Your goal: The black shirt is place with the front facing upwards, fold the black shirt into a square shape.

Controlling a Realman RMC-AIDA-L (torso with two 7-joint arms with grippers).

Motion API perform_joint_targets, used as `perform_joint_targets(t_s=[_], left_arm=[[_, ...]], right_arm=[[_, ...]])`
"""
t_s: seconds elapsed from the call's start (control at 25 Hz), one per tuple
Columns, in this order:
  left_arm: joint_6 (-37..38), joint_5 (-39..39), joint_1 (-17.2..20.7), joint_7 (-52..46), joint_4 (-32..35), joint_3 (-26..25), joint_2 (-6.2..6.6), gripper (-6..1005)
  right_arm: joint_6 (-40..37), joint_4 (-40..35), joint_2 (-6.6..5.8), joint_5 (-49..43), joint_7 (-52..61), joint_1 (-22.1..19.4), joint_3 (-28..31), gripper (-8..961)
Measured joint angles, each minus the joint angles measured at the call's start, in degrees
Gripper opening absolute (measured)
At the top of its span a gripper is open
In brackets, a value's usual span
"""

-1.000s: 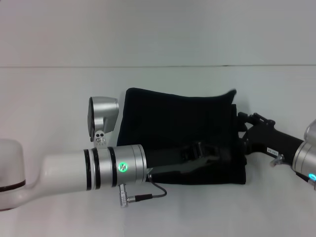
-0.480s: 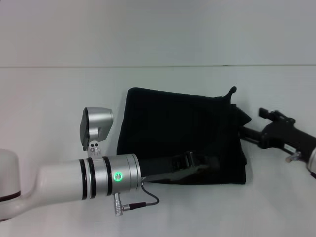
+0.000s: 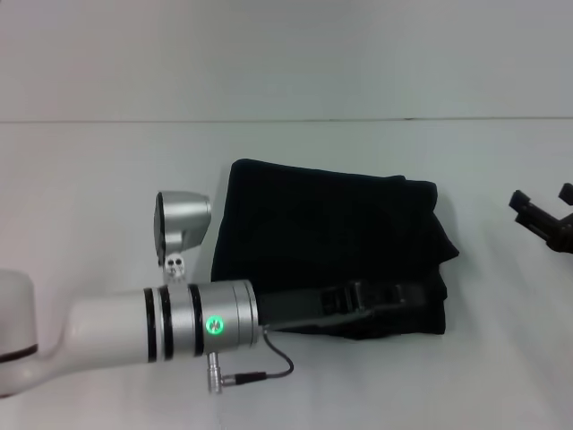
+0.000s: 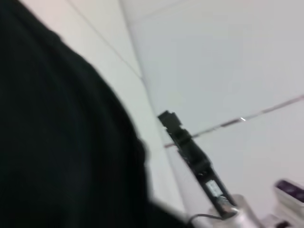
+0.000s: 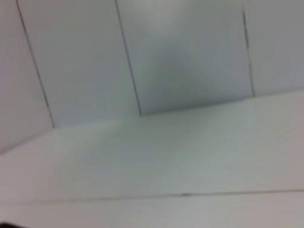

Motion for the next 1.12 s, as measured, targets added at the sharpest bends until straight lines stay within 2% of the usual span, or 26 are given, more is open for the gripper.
perform_joint_targets(t_s=[0.16,0.24,0.28,0.36,0.48,0.6,0.72,0.92,1.12], left_arm=[[6.91,-0.10,2.76,3.12,6.40,-0.04,0.23,326],[11.23,0.01,4.90,3.85,11.00,-0.03,0.39,396],[15.58,0.30,7.33,4.20,15.80,-0.04,0.77,431],[17.19,0.44,8.38,4.55,17.75,-0.14,0.92,501],[20.29,0.82,12.98,7.27,24.87,-0.77,1.25,628],[20.90,1.15,17.37,11.13,30.41,-1.97,1.34,765],[20.99,2.44,20.21,13.68,32.95,-5.39,1.38,830],[21.12,5.21,21.70,13.93,32.91,-10.72,1.62,939],[20.86,6.56,22.07,13.95,32.36,-12.66,1.64,947]], right_arm=[[-7.84,-0.08,-0.06,-0.08,-0.03,-1.13,-1.29,941],[-11.86,-0.14,-0.08,-0.48,-0.08,-1.35,-2.88,941],[-13.96,-0.15,-0.12,-0.73,-0.09,-1.37,-4.04,941],[-16.81,-0.15,-0.13,-1.30,-0.09,-1.13,-6.03,941],[-18.59,0.06,-0.06,-2.31,-0.09,0.19,-10.40,941],[-17.82,0.56,0.29,-3.38,-0.11,2.24,-15.47,942],[-15.68,1.12,0.40,-4.05,-0.38,3.57,-19.52,942],[-10.38,1.56,0.28,-4.11,-0.61,3.41,-22.78,942],[-2.64,2.21,0.05,-4.14,-0.31,2.56,-23.45,941]])
